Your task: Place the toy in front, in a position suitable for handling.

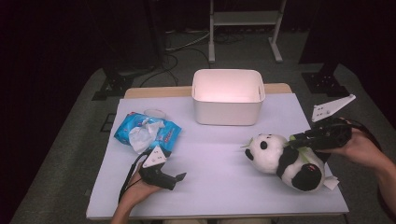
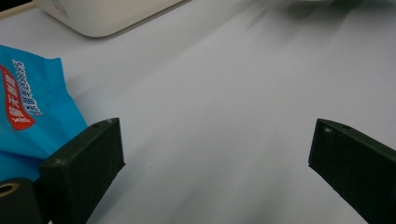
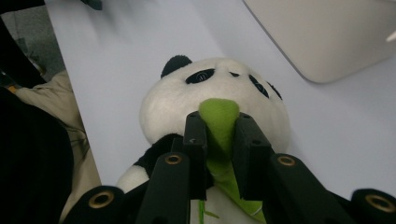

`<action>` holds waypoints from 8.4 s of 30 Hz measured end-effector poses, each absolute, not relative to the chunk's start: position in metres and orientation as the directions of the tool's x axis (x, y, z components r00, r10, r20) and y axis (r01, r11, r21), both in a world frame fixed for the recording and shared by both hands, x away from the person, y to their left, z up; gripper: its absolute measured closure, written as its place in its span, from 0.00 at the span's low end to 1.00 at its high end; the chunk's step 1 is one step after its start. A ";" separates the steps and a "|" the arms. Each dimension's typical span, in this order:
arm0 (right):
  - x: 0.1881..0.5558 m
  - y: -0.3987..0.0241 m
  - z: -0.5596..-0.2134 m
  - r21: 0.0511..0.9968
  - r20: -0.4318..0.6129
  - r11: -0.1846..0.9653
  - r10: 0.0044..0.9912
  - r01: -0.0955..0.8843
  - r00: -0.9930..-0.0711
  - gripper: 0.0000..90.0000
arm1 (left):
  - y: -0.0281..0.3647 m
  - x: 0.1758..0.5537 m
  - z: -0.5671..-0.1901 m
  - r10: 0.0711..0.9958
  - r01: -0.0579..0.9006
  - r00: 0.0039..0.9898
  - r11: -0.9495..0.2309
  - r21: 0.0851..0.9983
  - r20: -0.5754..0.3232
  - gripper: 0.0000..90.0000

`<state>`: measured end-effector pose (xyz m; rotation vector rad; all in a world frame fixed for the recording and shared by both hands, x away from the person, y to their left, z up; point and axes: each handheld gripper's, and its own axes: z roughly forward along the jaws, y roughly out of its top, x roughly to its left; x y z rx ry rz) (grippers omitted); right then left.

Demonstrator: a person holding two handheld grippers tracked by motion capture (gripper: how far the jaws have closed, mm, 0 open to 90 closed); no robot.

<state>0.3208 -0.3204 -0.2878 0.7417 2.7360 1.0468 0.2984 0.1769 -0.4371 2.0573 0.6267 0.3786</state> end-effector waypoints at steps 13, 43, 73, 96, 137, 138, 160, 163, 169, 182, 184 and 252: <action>0.332 -0.274 -0.274 0.644 0.045 0.697 0.375 0.314 -0.926 0.85 | 0.180 0.299 -0.437 0.579 0.288 0.814 -0.455 0.843 0.035 0.03; 0.357 -0.161 -0.251 0.642 0.022 0.759 0.118 0.105 -0.993 0.85 | 0.186 0.299 -0.435 0.552 0.288 0.834 -0.451 0.845 0.010 0.03; 0.356 -0.143 -0.314 0.579 0.140 0.804 0.061 0.132 -0.988 0.77 | 0.188 0.299 -0.434 0.547 0.302 0.837 -0.457 0.837 -0.004 0.03; 0.338 -0.228 -0.313 0.643 0.137 0.721 0.225 0.260 -0.965 0.69 | 0.190 0.300 -0.435 0.550 0.312 0.835 -0.460 0.831 -0.009 0.03; 0.311 -0.305 -0.388 0.723 0.201 0.530 0.452 0.443 -0.869 0.44 | 0.212 0.300 -0.408 0.528 0.271 0.849 -0.467 0.842 0.019 0.03; 0.311 -0.305 -0.390 0.725 0.206 0.525 0.452 0.445 -0.868 0.44 | 0.212 0.300 -0.408 0.528 0.271 0.849 -0.467 0.842 0.019 0.03; 0.302 -0.316 -0.411 0.755 0.225 0.479 0.452 0.448 -0.863 0.42 | 0.225 0.312 -0.386 0.504 0.238 0.859 -0.549 0.801 0.091 0.12; 0.301 -0.317 -0.410 0.757 0.222 0.482 0.445 0.441 -0.867 0.42 | 0.229 0.316 -0.380 0.511 0.242 0.855 -0.552 0.798 0.094 0.12; 0.299 -0.318 -0.409 0.765 0.225 0.475 0.436 0.435 -0.871 0.42 | 0.239 0.324 -0.373 0.526 0.249 0.844 -0.560 0.790 0.107 0.16; 0.299 -0.313 -0.414 0.757 0.230 0.490 0.420 0.433 -0.878 0.42 | 0.253 0.340 -0.372 0.496 0.252 0.863 -0.582 0.773 0.092 0.32; 0.299 -0.313 -0.414 0.756 0.229 0.492 0.419 0.432 -0.879 0.42 | 0.255 0.345 -0.371 0.490 0.251 0.867 -0.585 0.772 0.090 0.35; 0.301 -0.312 -0.420 0.760 0.233 0.487 0.412 0.429 -0.881 0.44 | 0.259 0.397 -0.384 0.491 0.304 0.870 -0.599 0.741 0.039 1.00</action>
